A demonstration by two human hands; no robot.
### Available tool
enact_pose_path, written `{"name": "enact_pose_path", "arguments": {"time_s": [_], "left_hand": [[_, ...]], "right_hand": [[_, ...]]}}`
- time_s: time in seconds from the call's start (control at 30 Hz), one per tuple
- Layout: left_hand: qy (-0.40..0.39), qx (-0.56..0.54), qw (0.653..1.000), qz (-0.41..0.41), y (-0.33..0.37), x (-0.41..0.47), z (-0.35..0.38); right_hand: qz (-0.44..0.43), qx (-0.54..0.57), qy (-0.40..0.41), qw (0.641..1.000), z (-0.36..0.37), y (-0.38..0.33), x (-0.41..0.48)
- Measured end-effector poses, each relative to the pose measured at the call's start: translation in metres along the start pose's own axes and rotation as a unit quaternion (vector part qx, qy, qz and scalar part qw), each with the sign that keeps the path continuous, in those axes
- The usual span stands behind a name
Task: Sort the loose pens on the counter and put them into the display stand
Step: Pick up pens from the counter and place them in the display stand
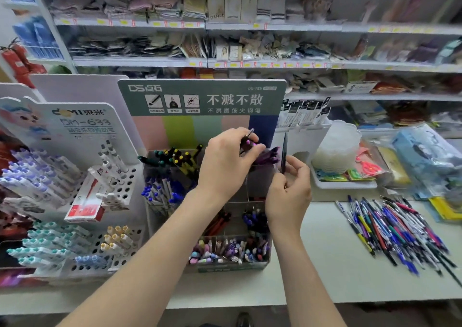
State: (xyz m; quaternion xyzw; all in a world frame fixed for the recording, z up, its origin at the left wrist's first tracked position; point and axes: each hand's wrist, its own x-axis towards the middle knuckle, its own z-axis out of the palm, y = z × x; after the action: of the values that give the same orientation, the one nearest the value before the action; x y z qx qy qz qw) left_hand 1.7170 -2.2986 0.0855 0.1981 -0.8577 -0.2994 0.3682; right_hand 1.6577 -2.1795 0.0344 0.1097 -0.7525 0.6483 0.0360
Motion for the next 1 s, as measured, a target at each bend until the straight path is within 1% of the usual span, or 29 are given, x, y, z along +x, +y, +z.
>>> {"name": "enact_pose_path", "arguments": {"time_s": [0.07, 0.13, 0.17, 0.27, 0.33, 0.4, 0.47, 0.53, 0.6, 0.7, 0.8, 0.87, 0.93, 1.0], "left_hand": [[-0.044, 0.092, 0.995, 0.009, -0.001, 0.007, 0.009], [-0.090, 0.201, 0.975, 0.022, 0.001, 0.011, 0.018], [-0.114, 0.236, 0.965, 0.022, 0.002, 0.013, 0.021], [-0.185, 0.270, 0.945, -0.013, 0.000, 0.017, 0.031], [-0.192, 0.242, 0.951, -0.025, -0.002, 0.013, 0.028], [-0.128, 0.175, 0.976, -0.030, -0.003, 0.004, 0.015], [-0.054, 0.090, 0.992, -0.068, -0.004, -0.008, 0.001], [-0.019, -0.004, 0.993, -0.121, -0.009, -0.020, -0.010], [0.006, -0.060, 0.988, -0.141, -0.021, -0.031, -0.017], [0.056, -0.072, 0.984, -0.154, -0.039, -0.045, -0.029], [0.124, -0.089, 0.969, -0.193, -0.054, -0.056, -0.040], [0.154, -0.113, 0.956, -0.222, -0.064, -0.061, -0.050], [0.156, -0.099, 0.957, -0.225, -0.071, -0.064, -0.060], [0.150, -0.094, 0.959, -0.222, -0.074, -0.067, -0.066]], "right_hand": [[-0.026, -0.019, 0.009, 0.999, -0.003, 0.002, 0.002], [-0.052, -0.019, 0.030, 0.998, -0.005, 0.004, 0.002], [-0.056, -0.005, 0.038, 0.998, -0.006, 0.003, 0.002], [-0.059, 0.066, 0.055, 0.995, -0.009, -0.001, -0.002], [-0.076, 0.099, 0.061, 0.990, -0.010, -0.002, -0.003], [-0.113, 0.095, 0.063, 0.987, -0.009, -0.004, -0.006], [-0.148, 0.098, 0.057, 0.982, -0.007, -0.005, -0.010], [-0.166, 0.114, 0.043, 0.979, -0.001, -0.006, -0.017], [-0.183, 0.115, 0.010, 0.976, 0.007, -0.007, -0.025], [-0.208, 0.079, -0.072, 0.972, 0.019, -0.005, -0.036], [-0.229, 0.030, -0.157, 0.960, 0.031, 0.002, -0.042], [-0.260, 0.003, -0.182, 0.948, 0.040, 0.008, -0.045], [-0.300, -0.036, -0.185, 0.935, 0.049, 0.016, -0.047], [-0.317, -0.091, -0.201, 0.922, 0.055, 0.029, -0.048]]}}
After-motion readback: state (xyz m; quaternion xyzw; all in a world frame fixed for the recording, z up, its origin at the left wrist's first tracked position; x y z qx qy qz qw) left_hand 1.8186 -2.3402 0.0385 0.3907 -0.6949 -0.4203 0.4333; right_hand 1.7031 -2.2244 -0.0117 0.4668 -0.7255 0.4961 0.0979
